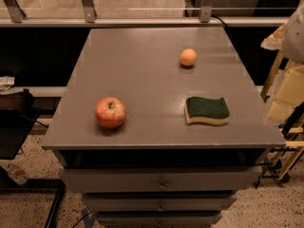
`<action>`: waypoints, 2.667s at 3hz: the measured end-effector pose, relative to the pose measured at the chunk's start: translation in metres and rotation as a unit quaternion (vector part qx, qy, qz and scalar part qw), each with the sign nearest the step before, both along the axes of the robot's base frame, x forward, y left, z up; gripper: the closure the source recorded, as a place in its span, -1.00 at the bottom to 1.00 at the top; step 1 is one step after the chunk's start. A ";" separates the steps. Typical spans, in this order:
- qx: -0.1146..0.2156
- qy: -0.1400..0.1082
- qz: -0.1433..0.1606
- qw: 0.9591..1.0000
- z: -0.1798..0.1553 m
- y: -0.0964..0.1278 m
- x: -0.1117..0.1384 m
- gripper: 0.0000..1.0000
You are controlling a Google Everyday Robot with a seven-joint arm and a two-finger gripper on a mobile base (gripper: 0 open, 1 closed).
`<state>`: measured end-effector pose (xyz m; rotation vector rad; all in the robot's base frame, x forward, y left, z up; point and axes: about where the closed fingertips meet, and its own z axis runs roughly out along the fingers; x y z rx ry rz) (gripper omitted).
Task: Move orange near apple
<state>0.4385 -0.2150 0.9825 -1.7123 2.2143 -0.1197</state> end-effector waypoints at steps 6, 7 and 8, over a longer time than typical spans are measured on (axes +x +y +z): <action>0.140 -0.029 -0.072 0.987 -0.046 0.003 0.136 -1.00; 0.174 -0.032 -0.080 0.981 -0.071 0.028 0.181 -1.00; 0.180 -0.049 -0.109 0.976 -0.089 0.043 0.210 -1.00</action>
Offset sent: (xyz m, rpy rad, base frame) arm 0.0777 -0.0175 -0.0148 0.0925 -0.0279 -0.0795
